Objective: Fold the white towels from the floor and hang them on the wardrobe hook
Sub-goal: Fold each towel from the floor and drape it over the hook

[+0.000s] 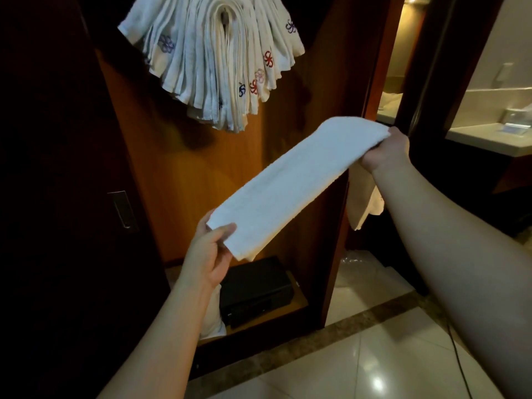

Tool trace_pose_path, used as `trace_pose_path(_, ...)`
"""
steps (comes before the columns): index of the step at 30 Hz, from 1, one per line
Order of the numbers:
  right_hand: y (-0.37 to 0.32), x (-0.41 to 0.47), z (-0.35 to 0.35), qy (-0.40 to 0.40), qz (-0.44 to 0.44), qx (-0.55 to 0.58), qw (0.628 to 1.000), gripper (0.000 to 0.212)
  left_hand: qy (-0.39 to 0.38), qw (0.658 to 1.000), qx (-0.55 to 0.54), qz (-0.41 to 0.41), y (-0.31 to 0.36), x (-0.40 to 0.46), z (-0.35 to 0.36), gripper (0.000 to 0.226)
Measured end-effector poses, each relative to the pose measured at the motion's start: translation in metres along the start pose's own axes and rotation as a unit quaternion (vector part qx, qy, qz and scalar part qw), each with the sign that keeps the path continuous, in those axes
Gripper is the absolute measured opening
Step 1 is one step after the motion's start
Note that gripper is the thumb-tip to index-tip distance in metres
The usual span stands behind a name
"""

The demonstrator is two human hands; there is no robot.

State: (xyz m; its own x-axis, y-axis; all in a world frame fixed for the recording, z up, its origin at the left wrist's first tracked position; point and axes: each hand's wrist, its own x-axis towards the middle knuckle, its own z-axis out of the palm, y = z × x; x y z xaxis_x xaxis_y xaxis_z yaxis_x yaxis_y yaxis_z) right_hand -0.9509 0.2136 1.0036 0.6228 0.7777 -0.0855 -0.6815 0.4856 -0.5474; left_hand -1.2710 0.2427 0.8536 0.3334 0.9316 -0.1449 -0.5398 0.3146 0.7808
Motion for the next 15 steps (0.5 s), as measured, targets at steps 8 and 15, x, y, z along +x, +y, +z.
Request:
trace_pose_path(8,-0.001,-0.017,0.039,-0.010,-0.008,0.003,1.000,0.040,-0.153,0.971,-0.129,-0.131,-0.029,0.010,0.000,0.074)
trace_pose_path(15,-0.005,-0.025,0.065,-0.003,0.003,0.060,0.998,0.034,-0.059,0.969,-0.221,-0.095,-0.027,0.023,0.004,0.069)
